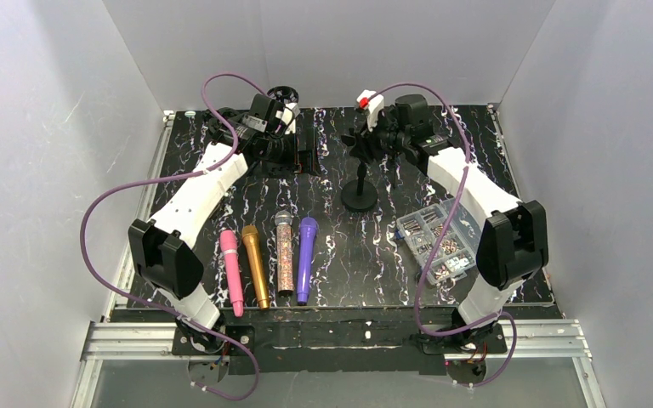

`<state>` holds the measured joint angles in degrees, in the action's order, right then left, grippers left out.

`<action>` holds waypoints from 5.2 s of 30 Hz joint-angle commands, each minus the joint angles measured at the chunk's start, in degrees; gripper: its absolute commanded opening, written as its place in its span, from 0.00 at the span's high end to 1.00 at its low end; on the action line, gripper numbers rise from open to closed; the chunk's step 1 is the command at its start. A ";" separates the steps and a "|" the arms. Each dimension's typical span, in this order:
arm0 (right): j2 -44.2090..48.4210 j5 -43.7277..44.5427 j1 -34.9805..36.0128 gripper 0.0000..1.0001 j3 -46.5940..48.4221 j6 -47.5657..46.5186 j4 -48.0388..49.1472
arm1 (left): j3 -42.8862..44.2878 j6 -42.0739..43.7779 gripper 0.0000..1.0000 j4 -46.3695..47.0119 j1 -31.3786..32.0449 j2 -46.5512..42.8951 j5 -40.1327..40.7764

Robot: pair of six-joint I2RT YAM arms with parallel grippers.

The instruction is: Remove the microphone from the stand

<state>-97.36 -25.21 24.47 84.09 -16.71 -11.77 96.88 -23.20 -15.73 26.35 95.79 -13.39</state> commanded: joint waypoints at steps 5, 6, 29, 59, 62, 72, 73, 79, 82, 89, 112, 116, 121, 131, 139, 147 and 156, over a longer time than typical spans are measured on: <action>-2.26 1.70 -0.04 0.99 -3.63 -0.17 0.23 | -0.46 -0.18 0.02 -3.35 -0.49 -2.75 -1.56; -2.37 1.74 -0.04 0.99 -3.73 -0.18 0.32 | -0.51 -0.18 0.02 -3.35 -0.51 -2.79 -1.55; -0.25 4.86 -0.04 0.26 -2.29 1.33 -0.35 | -0.16 0.35 0.02 -3.18 -1.47 -4.68 -2.17; -10.80 2.01 -0.12 0.99 18.80 0.72 -8.28 | -4.02 3.25 0.02 -3.92 -5.56 -7.57 -4.88; -13.13 2.07 -0.12 0.99 22.96 0.56 -8.36 | -4.39 4.08 0.02 -4.09 -6.33 -8.11 -5.09; -21.43 1.87 -0.86 0.99 33.98 -0.04 -7.58 | -6.78 6.61 0.02 -4.20 -8.22 -10.05 -7.58; -22.01 1.91 -0.90 0.99 34.47 0.09 -7.08 | -6.98 6.71 0.02 -4.29 -8.30 -10.06 -7.69; -24.84 2.65 -1.09 0.99 39.09 0.30 -6.39 | -7.71 6.71 0.02 -4.31 -8.89 -10.44 -8.47; -25.75 2.77 -1.17 0.99 40.92 0.15 -5.81 | -7.76 6.76 0.02 -4.31 -9.00 -10.50 -8.77; -27.85 1.12 -1.70 0.99 44.31 0.83 -5.27 | -8.16 6.85 0.02 -4.14 -9.20 -10.43 -9.02; -33.23 0.44 -1.71 0.97 45.14 3.69 -3.46 | -7.40 6.03 0.02 -3.78 -9.56 -8.51 -10.19; -33.51 1.03 -1.75 0.89 44.85 3.44 -3.43 | -7.72 6.23 0.02 -3.64 -9.69 -8.93 -10.32; -33.49 1.28 -1.71 0.82 44.75 3.09 -3.39 | -7.80 6.11 0.02 -3.58 -9.89 -9.09 -10.95; -34.42 2.85 -1.71 0.72 44.75 2.66 -2.80 | -7.02 6.17 0.02 -3.53 -9.84 -8.92 -11.92; -35.44 4.27 -1.71 0.63 45.02 3.86 -1.51 | -6.74 7.43 0.02 -4.17 -9.99 -9.36 -12.10; -35.15 3.50 -1.32 0.57 44.43 4.16 -1.92 | -6.87 7.82 0.02 -4.47 -10.00 -9.82 -12.44; -34.24 0.40 0.01 0.39 43.92 3.31 -4.13 | -7.05 8.03 0.02 -4.66 -10.09 -10.52 -12.34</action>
<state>-131.85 -22.44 23.55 127.17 -12.58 -16.67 89.58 -16.03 -16.64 16.60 87.55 -23.64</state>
